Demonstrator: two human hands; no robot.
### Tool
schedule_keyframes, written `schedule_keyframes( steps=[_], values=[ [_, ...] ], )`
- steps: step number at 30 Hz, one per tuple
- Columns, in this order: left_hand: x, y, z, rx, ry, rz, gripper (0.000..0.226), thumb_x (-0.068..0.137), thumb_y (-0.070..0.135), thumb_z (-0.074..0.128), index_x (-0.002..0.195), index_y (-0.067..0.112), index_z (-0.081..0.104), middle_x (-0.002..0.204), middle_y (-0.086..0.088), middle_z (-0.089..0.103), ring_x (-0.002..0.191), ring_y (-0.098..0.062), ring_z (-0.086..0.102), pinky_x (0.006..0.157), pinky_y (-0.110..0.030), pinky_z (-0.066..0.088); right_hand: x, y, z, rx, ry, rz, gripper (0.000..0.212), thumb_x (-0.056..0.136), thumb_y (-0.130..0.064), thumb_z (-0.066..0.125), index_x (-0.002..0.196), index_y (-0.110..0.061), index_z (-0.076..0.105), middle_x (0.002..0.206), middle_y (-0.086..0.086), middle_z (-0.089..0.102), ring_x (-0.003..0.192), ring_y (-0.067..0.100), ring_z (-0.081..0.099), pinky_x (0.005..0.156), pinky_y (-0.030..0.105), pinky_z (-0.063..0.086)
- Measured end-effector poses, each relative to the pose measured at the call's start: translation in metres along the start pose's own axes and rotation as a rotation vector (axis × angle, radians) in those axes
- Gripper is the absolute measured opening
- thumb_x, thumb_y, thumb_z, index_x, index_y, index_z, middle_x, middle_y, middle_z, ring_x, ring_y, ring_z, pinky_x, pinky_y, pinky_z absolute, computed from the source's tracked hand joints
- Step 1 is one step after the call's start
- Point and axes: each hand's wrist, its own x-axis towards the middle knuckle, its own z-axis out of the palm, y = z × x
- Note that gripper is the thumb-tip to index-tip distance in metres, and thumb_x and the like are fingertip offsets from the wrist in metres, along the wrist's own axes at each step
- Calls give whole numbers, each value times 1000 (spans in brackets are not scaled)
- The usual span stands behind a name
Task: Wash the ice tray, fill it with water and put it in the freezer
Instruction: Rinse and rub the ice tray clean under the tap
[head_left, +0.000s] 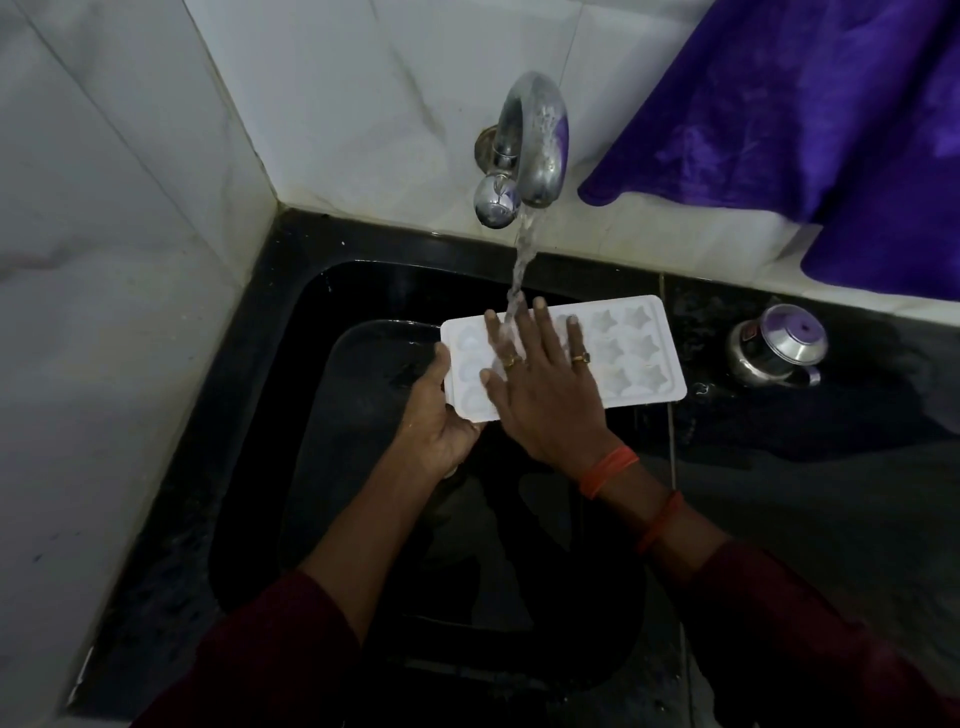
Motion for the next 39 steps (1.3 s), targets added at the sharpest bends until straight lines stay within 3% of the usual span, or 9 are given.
schedule_keyframes(
  steps=[3,10,13,20,26,30,33,36,39],
  values=[
    [5,-5,2,37,-17,-69,49,100,47,56,133,11,63,133,-8,66,125,-25,62,112,-40,44,-6,-21,2,17,-13,-134,63,104,-44,22,160,-17,19,167,11,15,155,30,13,124,55,14],
    [5,5,-3,72,-16,35,52,103,45,46,128,3,61,118,-20,72,102,-32,73,92,-46,55,-4,19,-4,43,-100,-116,77,94,-77,17,159,-37,17,168,8,14,156,29,10,124,56,5],
    [8,22,-21,99,44,96,54,104,44,44,137,3,56,131,-21,66,120,-37,64,101,-52,52,-7,50,-8,47,-93,-100,86,88,-85,16,159,-38,20,168,7,15,155,27,13,123,59,4],
    [-3,61,-48,177,168,102,46,101,27,52,141,4,55,134,-17,65,117,-32,66,88,-46,59,-2,103,3,466,35,-272,59,87,-58,62,137,-26,61,144,-3,58,138,14,49,112,46,42],
    [-10,71,-56,325,235,6,50,102,35,45,137,2,56,125,-28,65,91,-39,74,70,-42,64,3,82,6,1005,167,23,33,76,-34,87,103,-19,74,104,-6,74,99,7,70,87,33,57],
    [-12,64,-60,621,349,-29,58,95,62,46,126,17,65,121,-18,67,107,-42,68,86,-51,59,11,69,15,1177,179,212,39,80,-26,86,111,-14,66,110,-4,69,99,7,67,77,27,57],
    [-13,58,-58,708,377,82,45,99,53,40,117,24,69,122,-8,71,108,-32,68,98,-52,52,16,63,20,1269,189,341,45,84,-22,82,122,-15,60,113,-7,65,98,-2,65,79,17,54],
    [-12,51,-52,640,299,132,44,106,42,32,103,22,71,100,-2,78,84,-19,75,80,-41,58,18,60,28,1250,138,431,47,87,-28,78,128,-18,58,118,-3,64,95,-11,62,80,10,51],
    [-11,49,-51,579,213,137,55,106,53,26,114,20,69,114,-5,75,95,-20,75,79,-38,60,20,63,38,1239,97,514,54,89,-36,76,135,-17,55,125,0,63,106,0,63,95,25,54]
  ],
)
